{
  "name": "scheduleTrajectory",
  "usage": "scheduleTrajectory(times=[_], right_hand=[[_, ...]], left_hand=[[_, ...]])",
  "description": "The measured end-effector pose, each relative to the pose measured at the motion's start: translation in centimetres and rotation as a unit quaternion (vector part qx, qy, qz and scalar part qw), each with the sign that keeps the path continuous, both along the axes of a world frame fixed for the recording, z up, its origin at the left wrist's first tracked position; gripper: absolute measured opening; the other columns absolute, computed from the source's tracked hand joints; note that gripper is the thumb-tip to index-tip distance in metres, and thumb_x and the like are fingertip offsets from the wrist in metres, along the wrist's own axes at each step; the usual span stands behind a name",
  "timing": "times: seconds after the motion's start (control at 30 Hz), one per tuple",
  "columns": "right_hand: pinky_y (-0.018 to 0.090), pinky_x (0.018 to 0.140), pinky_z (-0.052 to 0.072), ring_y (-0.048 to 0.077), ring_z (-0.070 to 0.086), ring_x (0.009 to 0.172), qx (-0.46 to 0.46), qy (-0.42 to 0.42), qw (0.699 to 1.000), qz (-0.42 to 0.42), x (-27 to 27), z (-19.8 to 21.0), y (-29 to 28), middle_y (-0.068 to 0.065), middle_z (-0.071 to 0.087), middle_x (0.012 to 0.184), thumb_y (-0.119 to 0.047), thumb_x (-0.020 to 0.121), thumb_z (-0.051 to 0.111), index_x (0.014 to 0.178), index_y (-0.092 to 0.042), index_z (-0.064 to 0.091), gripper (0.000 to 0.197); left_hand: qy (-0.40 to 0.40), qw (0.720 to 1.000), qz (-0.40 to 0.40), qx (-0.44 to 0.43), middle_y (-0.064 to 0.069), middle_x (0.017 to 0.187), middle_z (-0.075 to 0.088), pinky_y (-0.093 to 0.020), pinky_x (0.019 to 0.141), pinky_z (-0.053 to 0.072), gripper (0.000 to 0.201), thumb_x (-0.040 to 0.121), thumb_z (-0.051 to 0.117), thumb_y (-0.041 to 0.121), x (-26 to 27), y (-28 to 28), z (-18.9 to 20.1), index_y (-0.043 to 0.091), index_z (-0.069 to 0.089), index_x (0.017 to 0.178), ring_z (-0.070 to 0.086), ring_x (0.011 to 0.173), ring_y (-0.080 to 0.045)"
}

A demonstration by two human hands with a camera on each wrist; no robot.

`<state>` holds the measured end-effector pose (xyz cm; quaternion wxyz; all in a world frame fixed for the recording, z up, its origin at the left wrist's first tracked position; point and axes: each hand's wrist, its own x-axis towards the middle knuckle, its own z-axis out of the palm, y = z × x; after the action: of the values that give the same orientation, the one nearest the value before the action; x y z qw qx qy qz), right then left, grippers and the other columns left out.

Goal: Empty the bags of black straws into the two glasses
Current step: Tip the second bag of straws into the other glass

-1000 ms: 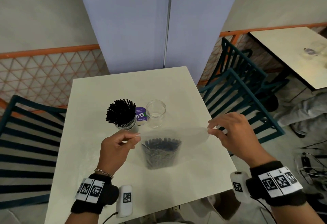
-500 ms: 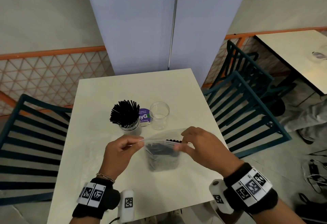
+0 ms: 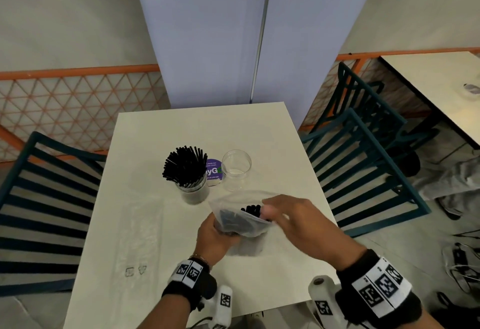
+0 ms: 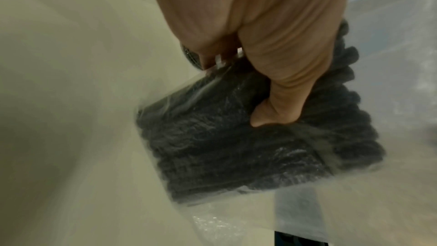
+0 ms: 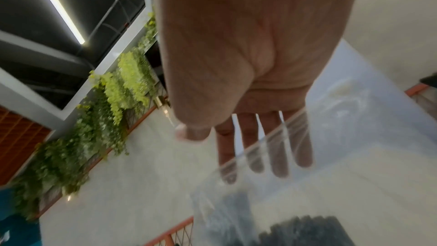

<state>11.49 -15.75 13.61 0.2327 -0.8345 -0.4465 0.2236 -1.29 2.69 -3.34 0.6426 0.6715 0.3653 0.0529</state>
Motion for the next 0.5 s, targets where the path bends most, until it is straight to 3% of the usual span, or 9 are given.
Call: scheduleTrajectory(times=[0.03, 0.1, 0.17, 0.23, 0.3, 0.33, 0.4, 0.47, 0.5], right_hand=[[0.034, 0.09, 0.053, 0.017, 0.066, 0.102, -0.023, -0.027, 0.999, -0.014, 0.3, 0.0, -0.1, -0.003, 0.074, 0.109, -0.054, 0.108, 0.04, 0.103, -0.02, 0.071, 0.047], [0.038, 0.085, 0.055, 0.025, 0.067, 0.096, -0.095, -0.087, 0.991, -0.023, 0.2, -0.2, 0.2, 0.003, 0.074, 0.104, -0.029, 0.11, 0.05, 0.109, -0.015, 0.071, 0.025], [0.037, 0.085, 0.057, 0.019, 0.07, 0.095, -0.071, -0.106, 0.991, -0.04, -0.5, -0.5, 0.7, 0.001, 0.076, 0.105, -0.03, 0.104, 0.062, 0.112, -0.018, 0.074, 0.018], [0.026, 0.079, 0.056, 0.004, 0.067, 0.085, 0.059, -0.105, 0.989, -0.086, -1.0, 0.0, 0.6, -0.01, 0.075, 0.095, -0.037, 0.095, 0.075, 0.105, -0.024, 0.077, 0.017], [0.022, 0.082, 0.052, 0.005, 0.063, 0.091, 0.165, -0.181, 0.962, -0.123, -0.9, 0.4, -0.2, -0.014, 0.073, 0.095, -0.044, 0.085, 0.085, 0.098, -0.028, 0.079, 0.022], [0.022, 0.088, 0.049, 0.007, 0.061, 0.102, 0.187, -0.213, 0.95, -0.134, -0.8, 0.4, -0.8, -0.014, 0.073, 0.106, -0.048, 0.078, 0.088, 0.098, -0.03, 0.079, 0.029], [0.022, 0.105, 0.042, 0.005, 0.052, 0.13, 0.191, -0.095, 0.965, -0.154, -0.2, -0.6, -2.4, -0.014, 0.06, 0.141, -0.051, 0.062, 0.097, 0.119, -0.036, 0.073, 0.063], [0.026, 0.116, 0.035, -0.003, 0.041, 0.145, 0.17, 0.171, 0.957, -0.162, 0.6, -2.9, -4.2, -0.023, 0.042, 0.159, -0.038, 0.05, 0.106, 0.151, -0.042, 0.044, 0.118], [0.028, 0.119, 0.033, -0.005, 0.039, 0.147, 0.15, 0.249, 0.943, -0.159, 0.8, -4.2, -4.7, -0.027, 0.038, 0.16, -0.034, 0.047, 0.108, 0.158, -0.043, 0.03, 0.137]], left_hand=[[0.0, 1.0, -0.003, -0.008, 0.001, 0.105, 0.083, -0.043, 0.093, 0.064, 0.061, 0.057, 0.094, 0.009, -0.2, 0.0, -0.1, 0.023, 0.075, 0.113, 0.078, 0.104, -0.021], [-0.006, 1.0, -0.006, -0.021, -0.003, 0.108, 0.083, -0.049, 0.096, 0.063, 0.065, 0.049, 0.091, 0.012, -0.8, 0.1, -0.7, 0.023, 0.073, 0.111, 0.078, 0.108, -0.027], [-0.021, 1.0, -0.006, -0.016, -0.007, 0.105, 0.082, -0.045, 0.093, 0.064, 0.061, 0.054, 0.092, -0.003, -1.1, 0.1, -1.2, 0.023, 0.071, 0.106, 0.077, 0.108, -0.032], [-0.027, 0.999, -0.003, -0.02, -0.005, 0.101, 0.082, -0.034, 0.088, 0.064, 0.06, 0.06, 0.09, -0.015, -1.2, 0.3, -1.6, 0.018, 0.069, 0.105, 0.077, 0.105, -0.031], [-0.017, 1.0, -0.003, -0.02, -0.002, 0.099, 0.084, -0.032, 0.087, 0.063, 0.056, 0.06, 0.09, -0.007, -1.4, 0.5, -1.6, 0.019, 0.071, 0.105, 0.078, 0.102, -0.025], [-0.014, 1.0, -0.005, -0.023, 0.0, 0.099, 0.084, -0.033, 0.086, 0.063, 0.054, 0.062, 0.09, -0.007, -1.5, 0.5, -1.3, 0.021, 0.073, 0.105, 0.079, 0.1, -0.022], [-0.016, 0.999, -0.005, -0.032, 0.003, 0.099, 0.084, -0.029, 0.084, 0.062, 0.052, 0.067, 0.089, -0.012, -1.7, 0.5, -1.1, 0.021, 0.074, 0.104, 0.079, 0.098, -0.017], [-0.023, 0.999, -0.001, -0.035, 0.006, 0.095, 0.084, -0.024, 0.08, 0.06, 0.051, 0.069, 0.088, -0.015, -1.9, 0.7, -1.0, 0.019, 0.073, 0.104, 0.079, 0.094, -0.012], [-0.025, 0.999, 0.004, -0.036, 0.004, 0.094, 0.084, -0.024, 0.08, 0.06, 0.051, 0.069, 0.088, -0.016, -2.0, 0.7, -1.1, 0.018, 0.072, 0.104, 0.078, 0.093, -0.013]])
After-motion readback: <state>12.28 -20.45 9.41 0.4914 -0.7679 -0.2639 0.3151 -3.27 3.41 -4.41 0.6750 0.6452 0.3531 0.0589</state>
